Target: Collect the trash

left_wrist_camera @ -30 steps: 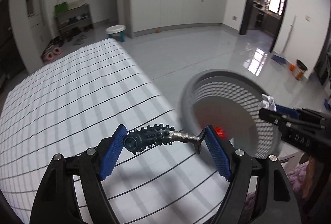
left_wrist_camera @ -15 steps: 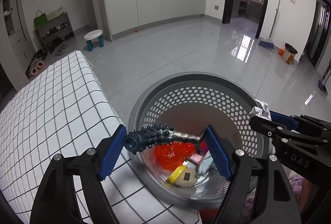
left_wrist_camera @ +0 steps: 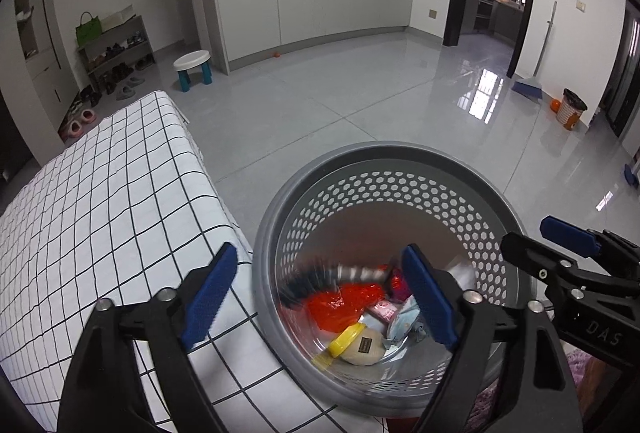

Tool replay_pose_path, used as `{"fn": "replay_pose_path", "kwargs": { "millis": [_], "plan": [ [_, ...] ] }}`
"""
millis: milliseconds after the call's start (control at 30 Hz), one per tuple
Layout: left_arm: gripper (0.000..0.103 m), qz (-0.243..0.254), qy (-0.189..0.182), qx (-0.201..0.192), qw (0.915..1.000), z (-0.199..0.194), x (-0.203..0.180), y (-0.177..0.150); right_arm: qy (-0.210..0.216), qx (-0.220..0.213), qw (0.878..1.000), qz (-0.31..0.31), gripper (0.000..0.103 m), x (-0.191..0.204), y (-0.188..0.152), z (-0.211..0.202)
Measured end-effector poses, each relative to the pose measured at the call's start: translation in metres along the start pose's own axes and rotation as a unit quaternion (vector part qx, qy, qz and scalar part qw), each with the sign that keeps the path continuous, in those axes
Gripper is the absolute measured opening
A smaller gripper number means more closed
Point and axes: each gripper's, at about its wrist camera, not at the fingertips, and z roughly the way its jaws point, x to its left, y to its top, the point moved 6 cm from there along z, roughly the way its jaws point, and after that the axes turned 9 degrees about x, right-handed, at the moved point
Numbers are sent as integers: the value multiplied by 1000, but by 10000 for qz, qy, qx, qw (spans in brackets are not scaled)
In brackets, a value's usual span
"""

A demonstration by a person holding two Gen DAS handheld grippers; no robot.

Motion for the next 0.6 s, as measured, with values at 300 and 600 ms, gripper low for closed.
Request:
{"fn": "replay_pose_path", "kwargs": {
  "millis": [300,600],
  "plan": [
    [85,-173,184,-29,9997,-8,10,-2,-17,-24,10000,-92,64,5,0,-1],
    [88,-307,285,-136,9990,-21,20,-4,-88,-77,9997,-224,67,12,-4,-3]
  ]
}}
